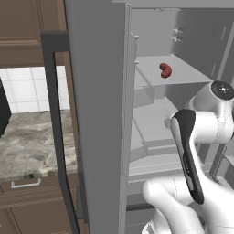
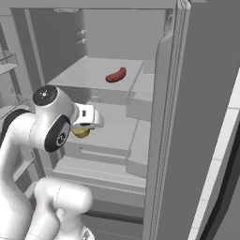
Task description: Retrieve the sausage and cheese from the fridge and place them on the cutting board on the counter.
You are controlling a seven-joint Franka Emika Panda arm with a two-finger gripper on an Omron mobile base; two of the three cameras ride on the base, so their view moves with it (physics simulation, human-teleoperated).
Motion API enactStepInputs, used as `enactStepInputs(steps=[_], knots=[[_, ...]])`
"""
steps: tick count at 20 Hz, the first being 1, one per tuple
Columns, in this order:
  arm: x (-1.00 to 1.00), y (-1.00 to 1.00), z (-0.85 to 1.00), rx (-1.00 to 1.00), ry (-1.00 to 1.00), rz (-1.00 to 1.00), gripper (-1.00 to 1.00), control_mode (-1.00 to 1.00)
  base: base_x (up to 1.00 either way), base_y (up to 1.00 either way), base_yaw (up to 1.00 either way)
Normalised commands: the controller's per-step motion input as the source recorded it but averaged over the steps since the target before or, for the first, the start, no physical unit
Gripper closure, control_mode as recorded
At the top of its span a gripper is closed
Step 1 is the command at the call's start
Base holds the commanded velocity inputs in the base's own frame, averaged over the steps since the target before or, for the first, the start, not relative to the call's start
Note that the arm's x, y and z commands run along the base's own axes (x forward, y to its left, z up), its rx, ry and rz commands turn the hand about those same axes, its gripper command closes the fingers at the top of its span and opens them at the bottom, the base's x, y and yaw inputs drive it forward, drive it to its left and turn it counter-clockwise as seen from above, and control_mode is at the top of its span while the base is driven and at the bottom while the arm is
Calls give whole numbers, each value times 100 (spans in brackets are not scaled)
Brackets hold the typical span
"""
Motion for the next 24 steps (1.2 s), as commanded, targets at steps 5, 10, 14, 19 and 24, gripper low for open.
enactStepInputs(steps=[5, 10, 14, 19, 24], knots=[[-32, 0, 83, -9, -5, 0, 100, -100, 0, 0, 0], [-52, -3, 55, -7, 0, 0, 100, -100, 0, 0, 0], [-71, -8, 36, -3, -1, 2, 100, -100, 0, 0, 0], [-77, 0, 26, 0, -6, 5, 100, -100, 0, 0, 0], [-36, 6, 12, 0, -9, 5, 100, 100, -21, 10, 3]])
